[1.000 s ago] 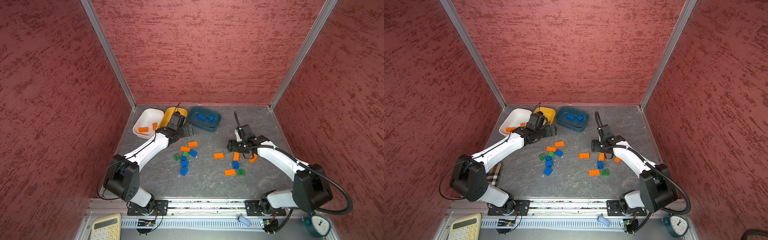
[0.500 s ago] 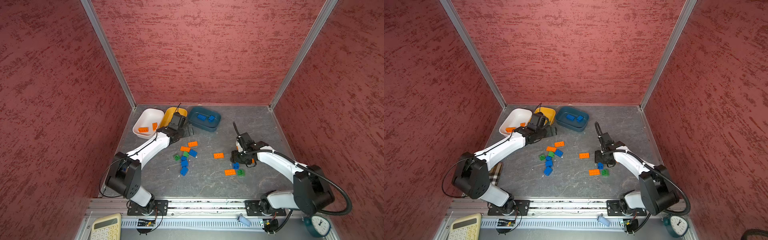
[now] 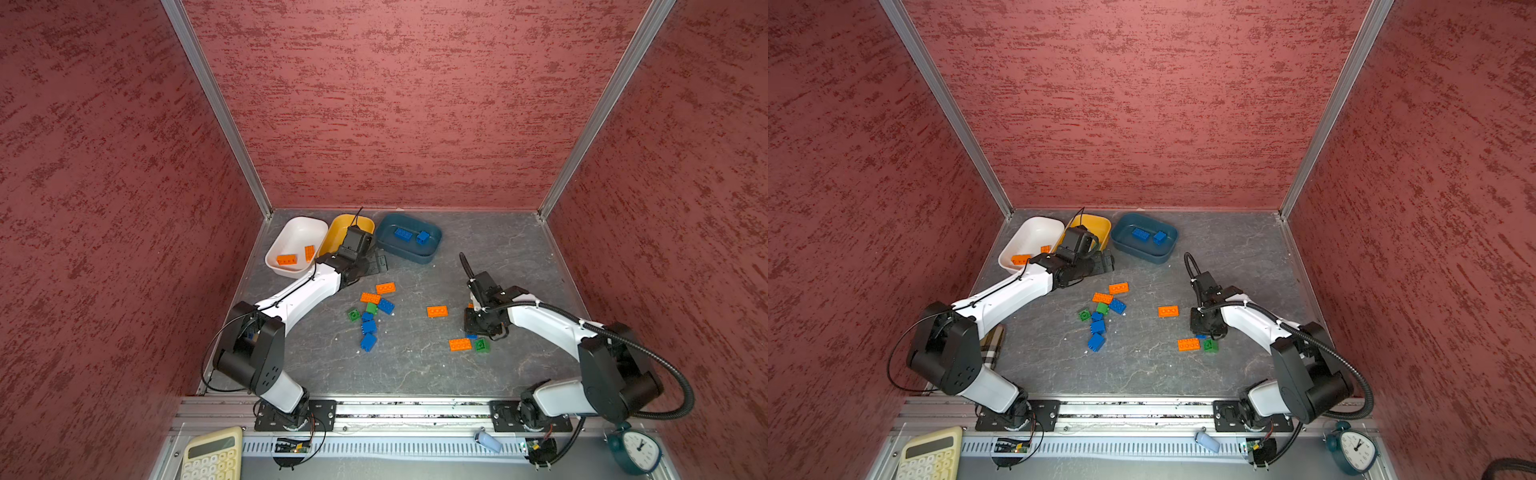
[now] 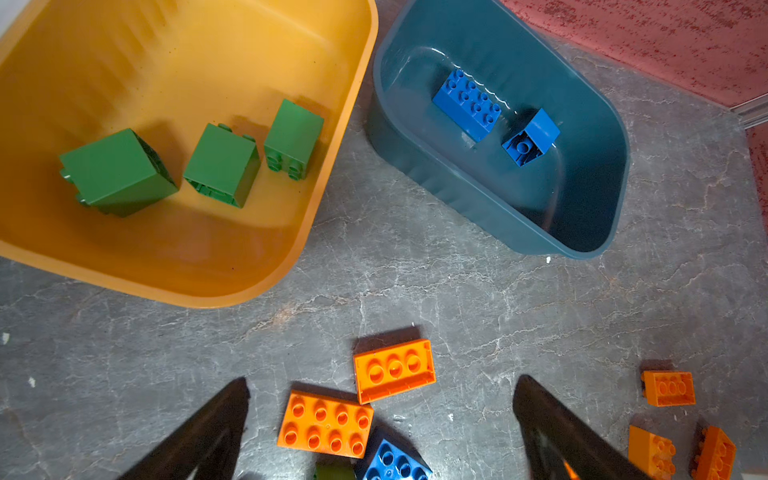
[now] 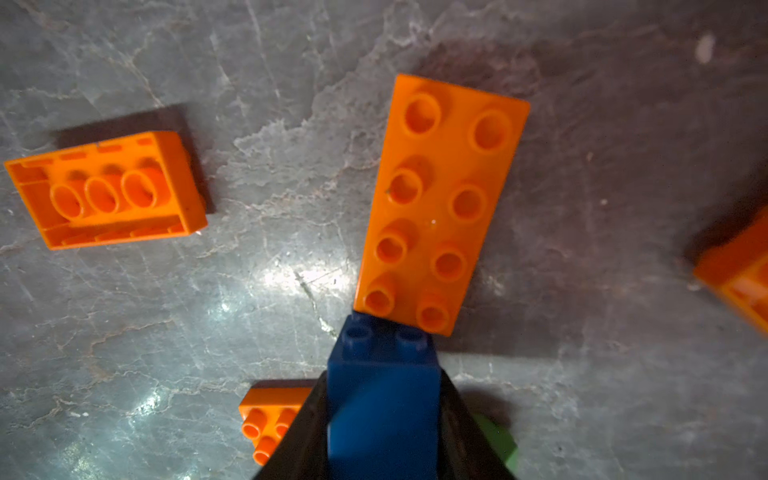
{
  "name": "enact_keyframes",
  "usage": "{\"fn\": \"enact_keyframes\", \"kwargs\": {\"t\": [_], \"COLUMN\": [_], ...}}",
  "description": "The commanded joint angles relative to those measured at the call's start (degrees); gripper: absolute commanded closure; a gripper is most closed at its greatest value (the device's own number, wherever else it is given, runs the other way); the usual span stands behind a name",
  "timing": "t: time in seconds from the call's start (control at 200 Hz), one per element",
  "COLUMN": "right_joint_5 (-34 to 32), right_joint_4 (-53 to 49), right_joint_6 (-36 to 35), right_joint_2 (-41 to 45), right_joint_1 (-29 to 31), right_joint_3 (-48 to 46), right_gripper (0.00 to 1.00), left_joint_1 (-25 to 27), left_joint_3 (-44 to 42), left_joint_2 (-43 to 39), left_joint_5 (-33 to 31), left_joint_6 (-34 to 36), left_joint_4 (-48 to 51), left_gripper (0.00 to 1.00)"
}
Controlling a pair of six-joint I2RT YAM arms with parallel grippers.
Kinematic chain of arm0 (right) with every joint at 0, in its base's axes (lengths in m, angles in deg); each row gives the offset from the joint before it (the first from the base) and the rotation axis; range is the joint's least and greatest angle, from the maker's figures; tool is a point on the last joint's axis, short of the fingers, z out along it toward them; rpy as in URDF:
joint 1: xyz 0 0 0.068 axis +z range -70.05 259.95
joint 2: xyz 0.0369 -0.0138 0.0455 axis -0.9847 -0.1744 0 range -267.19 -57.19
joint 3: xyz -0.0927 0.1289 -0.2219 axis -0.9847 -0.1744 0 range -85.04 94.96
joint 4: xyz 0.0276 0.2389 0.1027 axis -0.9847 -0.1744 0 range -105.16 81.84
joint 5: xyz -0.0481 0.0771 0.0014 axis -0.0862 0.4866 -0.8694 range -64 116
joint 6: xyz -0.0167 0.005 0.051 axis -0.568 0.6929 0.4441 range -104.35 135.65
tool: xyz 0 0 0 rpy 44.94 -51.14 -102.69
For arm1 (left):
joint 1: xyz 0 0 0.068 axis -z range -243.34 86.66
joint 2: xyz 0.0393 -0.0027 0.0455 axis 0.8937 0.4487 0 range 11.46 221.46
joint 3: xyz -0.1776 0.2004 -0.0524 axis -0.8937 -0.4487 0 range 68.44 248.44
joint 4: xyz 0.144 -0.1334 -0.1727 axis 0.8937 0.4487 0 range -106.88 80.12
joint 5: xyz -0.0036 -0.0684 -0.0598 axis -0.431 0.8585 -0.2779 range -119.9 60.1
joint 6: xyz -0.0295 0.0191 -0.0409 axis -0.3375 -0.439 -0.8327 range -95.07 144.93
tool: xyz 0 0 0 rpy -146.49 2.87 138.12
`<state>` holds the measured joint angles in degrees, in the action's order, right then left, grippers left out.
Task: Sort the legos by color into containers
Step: 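Grasp another blue brick with the right gripper and lift it, then carry the blue brick into the teal tub with the right gripper and release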
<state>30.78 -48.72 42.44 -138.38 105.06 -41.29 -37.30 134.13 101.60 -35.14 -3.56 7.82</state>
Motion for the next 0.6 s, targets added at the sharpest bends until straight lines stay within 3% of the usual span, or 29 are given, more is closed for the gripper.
{"fn": "enact_keyframes", "kwargs": {"t": [0.0, 0.356, 0.596], "right_joint_5": [-0.41, 6.96, 8.26], "right_joint_4": [1.88, 23.17, 35.57], "right_joint_6": [-0.07, 4.82, 7.54], "right_joint_2": [2.04, 2.75, -5.07], "right_joint_1": [0.80, 1.26, 1.26], "right_joint_3": [0.90, 2.41, 7.11], "right_gripper": [0.67, 0.72, 0.71], "left_joint_1": [0.09, 0.58, 2.51], "left_joint_3": [1.22, -3.82, -4.86], "left_joint_2": [0.08, -4.55, -6.89], "left_joint_5": [-0.17, 7.36, 11.39], "left_joint_6": [-0.38, 3.68, 8.73], "left_joint_4": [-0.63, -9.04, -9.51], "left_gripper": [0.01, 0.01, 0.01]}}
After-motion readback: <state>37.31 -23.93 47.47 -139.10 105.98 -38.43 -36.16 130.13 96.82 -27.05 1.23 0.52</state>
